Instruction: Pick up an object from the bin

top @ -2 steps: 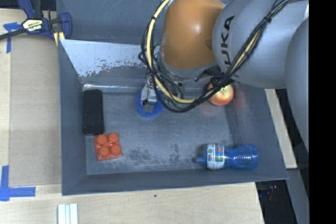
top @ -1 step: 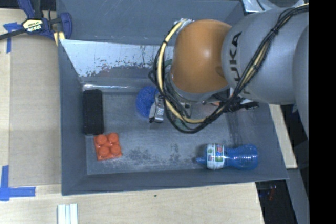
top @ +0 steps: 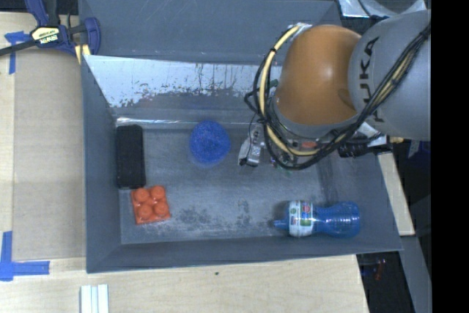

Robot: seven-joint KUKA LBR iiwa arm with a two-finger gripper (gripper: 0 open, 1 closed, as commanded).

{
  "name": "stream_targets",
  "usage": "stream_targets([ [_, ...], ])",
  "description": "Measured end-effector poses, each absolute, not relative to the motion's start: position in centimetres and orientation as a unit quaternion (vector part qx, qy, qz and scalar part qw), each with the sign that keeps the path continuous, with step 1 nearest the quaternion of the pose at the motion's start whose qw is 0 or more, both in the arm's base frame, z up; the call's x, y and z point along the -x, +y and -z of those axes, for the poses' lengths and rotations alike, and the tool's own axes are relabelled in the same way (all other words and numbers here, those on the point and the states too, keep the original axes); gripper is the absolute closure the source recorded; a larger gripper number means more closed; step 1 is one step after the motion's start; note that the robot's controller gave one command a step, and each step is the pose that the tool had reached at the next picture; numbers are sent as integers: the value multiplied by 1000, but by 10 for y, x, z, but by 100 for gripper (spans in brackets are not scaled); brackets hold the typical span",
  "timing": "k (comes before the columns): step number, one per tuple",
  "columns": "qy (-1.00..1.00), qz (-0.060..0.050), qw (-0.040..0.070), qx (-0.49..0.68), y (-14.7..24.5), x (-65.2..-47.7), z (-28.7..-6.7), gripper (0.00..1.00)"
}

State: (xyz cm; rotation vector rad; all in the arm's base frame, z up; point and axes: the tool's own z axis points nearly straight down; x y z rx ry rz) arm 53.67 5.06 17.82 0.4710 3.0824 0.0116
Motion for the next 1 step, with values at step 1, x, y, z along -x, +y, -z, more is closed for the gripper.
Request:
stream_targets([
  [1, 999, -2, 9, 46, 61, -556, -70, 0],
])
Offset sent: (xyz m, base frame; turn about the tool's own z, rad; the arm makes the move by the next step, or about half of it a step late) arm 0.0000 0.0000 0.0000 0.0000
